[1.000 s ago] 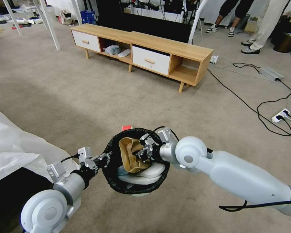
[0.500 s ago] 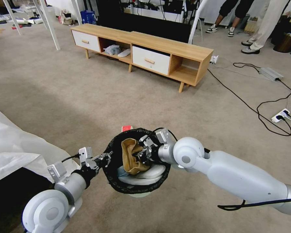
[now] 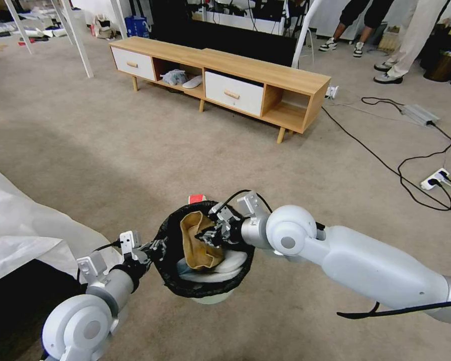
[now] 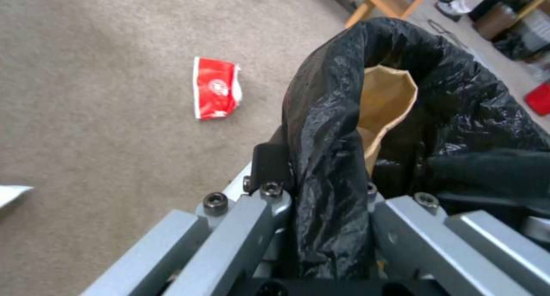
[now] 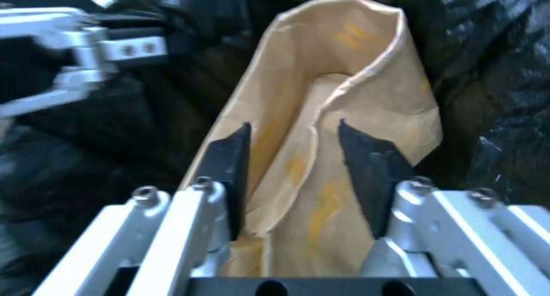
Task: Pick up the trash bin and place the garbage on the floor into it.
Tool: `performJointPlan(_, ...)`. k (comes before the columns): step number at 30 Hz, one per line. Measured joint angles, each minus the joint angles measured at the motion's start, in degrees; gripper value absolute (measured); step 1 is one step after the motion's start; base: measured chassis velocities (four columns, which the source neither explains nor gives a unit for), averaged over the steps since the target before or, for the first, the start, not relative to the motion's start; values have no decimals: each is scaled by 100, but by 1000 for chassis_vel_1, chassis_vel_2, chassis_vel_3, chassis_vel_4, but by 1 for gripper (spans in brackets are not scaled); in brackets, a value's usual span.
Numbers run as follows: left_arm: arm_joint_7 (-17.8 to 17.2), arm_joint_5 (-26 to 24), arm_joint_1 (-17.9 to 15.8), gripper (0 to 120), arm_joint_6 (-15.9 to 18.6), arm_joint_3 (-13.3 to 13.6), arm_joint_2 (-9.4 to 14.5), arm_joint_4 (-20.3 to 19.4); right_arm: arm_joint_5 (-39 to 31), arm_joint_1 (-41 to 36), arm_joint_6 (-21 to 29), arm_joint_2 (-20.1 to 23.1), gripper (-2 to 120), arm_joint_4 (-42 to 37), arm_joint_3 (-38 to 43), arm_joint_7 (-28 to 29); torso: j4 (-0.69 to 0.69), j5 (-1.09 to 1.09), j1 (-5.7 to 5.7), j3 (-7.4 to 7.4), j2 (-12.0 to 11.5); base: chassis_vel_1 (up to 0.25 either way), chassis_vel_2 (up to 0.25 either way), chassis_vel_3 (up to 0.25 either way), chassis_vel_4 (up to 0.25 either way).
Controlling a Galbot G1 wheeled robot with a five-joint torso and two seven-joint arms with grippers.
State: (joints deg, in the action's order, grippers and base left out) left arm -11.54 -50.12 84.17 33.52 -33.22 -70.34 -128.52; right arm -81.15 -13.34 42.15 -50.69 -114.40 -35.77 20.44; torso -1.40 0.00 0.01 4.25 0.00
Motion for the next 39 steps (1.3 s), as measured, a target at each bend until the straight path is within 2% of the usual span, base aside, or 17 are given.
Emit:
performJointPlan(1, 0, 0, 0, 0, 0, 0, 0, 0, 0, 0, 0, 0, 47, 0, 0, 0, 0, 0, 0, 0, 0, 0, 0, 0, 0)
performJointPlan(3, -27, 82, -3, 0, -15, 0, -8, 13, -71, 43, 0, -1, 57, -66, -35, 59, 0, 0, 0, 0, 0, 0, 0, 0, 0)
performJointPlan(4, -27, 82, -3, 0, -15, 0, -8, 13, -71, 43, 0, -1, 57, -66, -35, 59, 0, 0, 0, 0, 0, 0, 0, 0, 0)
performJointPlan(6, -63, 165, -5, 0, -37, -1, -12, 13, -135, 82, 0, -7, 68, -120, -72, 105, 0, 0, 0, 0, 0, 0, 0, 0, 0)
performJointPlan(8, -80, 183, -4, 0, -38, -2, -15, 8, -152, 92, -1, -12, 72, -127, -82, 126, 0, 0, 0, 0, 0, 0, 0, 0, 0)
performJointPlan(9, -111, 209, 3, 0, -38, -5, -21, -15, -176, 110, -1, -16, 80, -141, -98, 155, 0, 0, 0, 0, 0, 0, 0, 0, 0)
performJointPlan(11, -118, 217, 5, 0, -38, -7, -22, -20, -182, 119, -1, -17, 81, -148, -103, 160, 0, 0, 0, 0, 0, 0, 0, 0, 0)
performJointPlan(12, -143, 233, 14, 0, -37, -19, -30, -41, -203, 145, -1, -22, 90, -170, -114, 170, 0, 0, 0, 0, 0, 0, 0, 0, 0)
performJointPlan(16, -190, 237, 30, 0, -22, -52, -43, -84, -231, 187, -1, -41, 99, -198, -134, 177, 0, 0, 0, 0, 0, 0, 0, 0, 0)
performJointPlan(32, -236, 218, 141, 0, 5, -223, -44, -208, -265, 269, -1, -132, 100, -321, -160, 224, 0, 0, 0, 0, 0, 0, 0, 0, 0)
performJointPlan(39, -102, 313, 209, 0, 5, -268, -60, -171, -537, 288, -1, 69, 100, -896, 226, 433, 0, 0, 0, 0, 0, 0, 0, 0, 0)
